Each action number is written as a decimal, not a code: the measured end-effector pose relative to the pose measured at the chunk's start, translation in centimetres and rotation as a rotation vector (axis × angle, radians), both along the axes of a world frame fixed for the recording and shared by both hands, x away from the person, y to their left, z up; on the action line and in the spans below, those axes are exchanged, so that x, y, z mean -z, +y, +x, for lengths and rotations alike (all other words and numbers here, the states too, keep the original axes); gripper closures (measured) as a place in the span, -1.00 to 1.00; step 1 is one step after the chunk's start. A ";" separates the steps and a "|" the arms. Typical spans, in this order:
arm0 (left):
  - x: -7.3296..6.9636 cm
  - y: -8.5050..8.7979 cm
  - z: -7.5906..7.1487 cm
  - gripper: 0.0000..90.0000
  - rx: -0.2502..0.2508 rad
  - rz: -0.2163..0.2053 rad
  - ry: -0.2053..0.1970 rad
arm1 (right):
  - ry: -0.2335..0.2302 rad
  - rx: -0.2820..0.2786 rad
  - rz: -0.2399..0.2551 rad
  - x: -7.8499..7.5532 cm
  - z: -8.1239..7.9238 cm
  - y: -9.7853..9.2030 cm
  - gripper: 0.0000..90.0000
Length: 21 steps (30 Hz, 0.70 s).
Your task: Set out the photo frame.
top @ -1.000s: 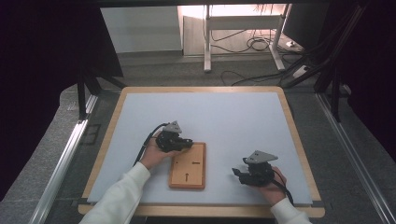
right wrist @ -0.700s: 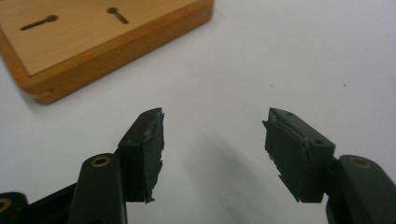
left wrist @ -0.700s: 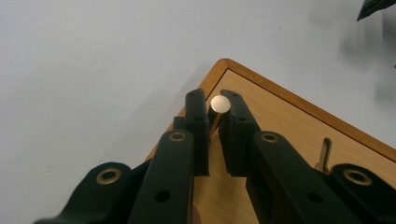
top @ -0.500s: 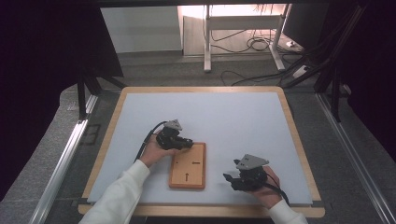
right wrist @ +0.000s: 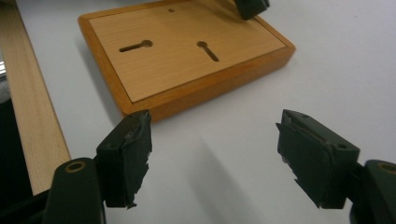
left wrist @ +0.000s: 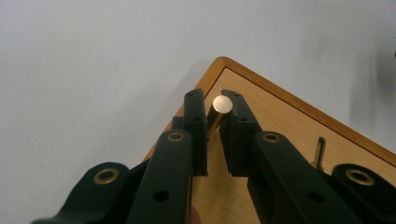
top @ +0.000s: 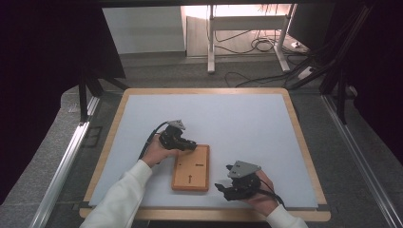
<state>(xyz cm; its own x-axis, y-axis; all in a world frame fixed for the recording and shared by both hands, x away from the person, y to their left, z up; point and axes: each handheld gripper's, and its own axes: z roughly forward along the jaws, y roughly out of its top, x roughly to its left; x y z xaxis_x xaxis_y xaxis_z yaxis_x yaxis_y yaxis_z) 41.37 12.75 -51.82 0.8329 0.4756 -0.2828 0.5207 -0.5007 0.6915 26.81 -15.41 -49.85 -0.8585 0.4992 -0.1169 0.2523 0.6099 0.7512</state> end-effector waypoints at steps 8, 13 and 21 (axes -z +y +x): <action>0.0 0.1 0.5 0.83 0.002 -0.015 0.028 | -0.033 -0.052 -0.059 0.1 -0.8 2.9 -0.59; 0.0 0.1 0.5 0.83 0.004 -0.014 0.034 | -0.044 -0.072 -0.088 0.6 -0.9 4.7 -0.64; 0.1 0.1 0.6 0.82 0.003 -0.018 0.053 | -0.120 -0.091 -0.174 1.4 -1.4 7.7 -0.72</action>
